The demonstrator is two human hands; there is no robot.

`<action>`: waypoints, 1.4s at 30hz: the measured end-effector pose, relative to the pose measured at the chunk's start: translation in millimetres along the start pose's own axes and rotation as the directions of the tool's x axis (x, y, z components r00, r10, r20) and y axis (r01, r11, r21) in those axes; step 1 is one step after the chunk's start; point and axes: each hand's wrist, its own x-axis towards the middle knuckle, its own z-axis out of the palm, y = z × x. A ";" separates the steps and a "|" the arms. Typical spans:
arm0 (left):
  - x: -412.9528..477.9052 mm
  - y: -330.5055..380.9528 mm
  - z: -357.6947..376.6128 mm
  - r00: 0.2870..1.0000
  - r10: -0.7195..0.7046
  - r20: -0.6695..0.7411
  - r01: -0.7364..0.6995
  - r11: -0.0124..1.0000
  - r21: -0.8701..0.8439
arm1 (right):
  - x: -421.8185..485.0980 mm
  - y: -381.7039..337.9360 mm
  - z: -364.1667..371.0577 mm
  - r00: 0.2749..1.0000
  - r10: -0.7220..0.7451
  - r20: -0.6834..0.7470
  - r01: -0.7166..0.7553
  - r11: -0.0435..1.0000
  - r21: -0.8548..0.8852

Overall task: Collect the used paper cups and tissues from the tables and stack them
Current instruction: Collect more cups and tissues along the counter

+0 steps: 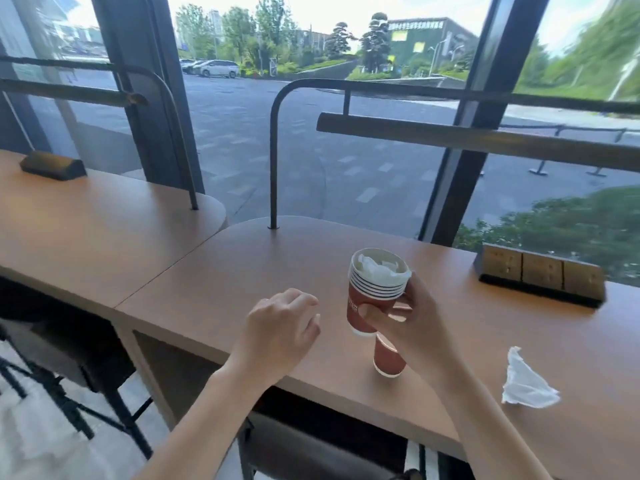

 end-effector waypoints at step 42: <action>10.8 28.6 34.5 0.975 0.183 0.130 -0.173 0.981 -0.084 | -17.8 87.0 -11.8 0.989 0.108 -0.099 -0.111 0.994 -0.020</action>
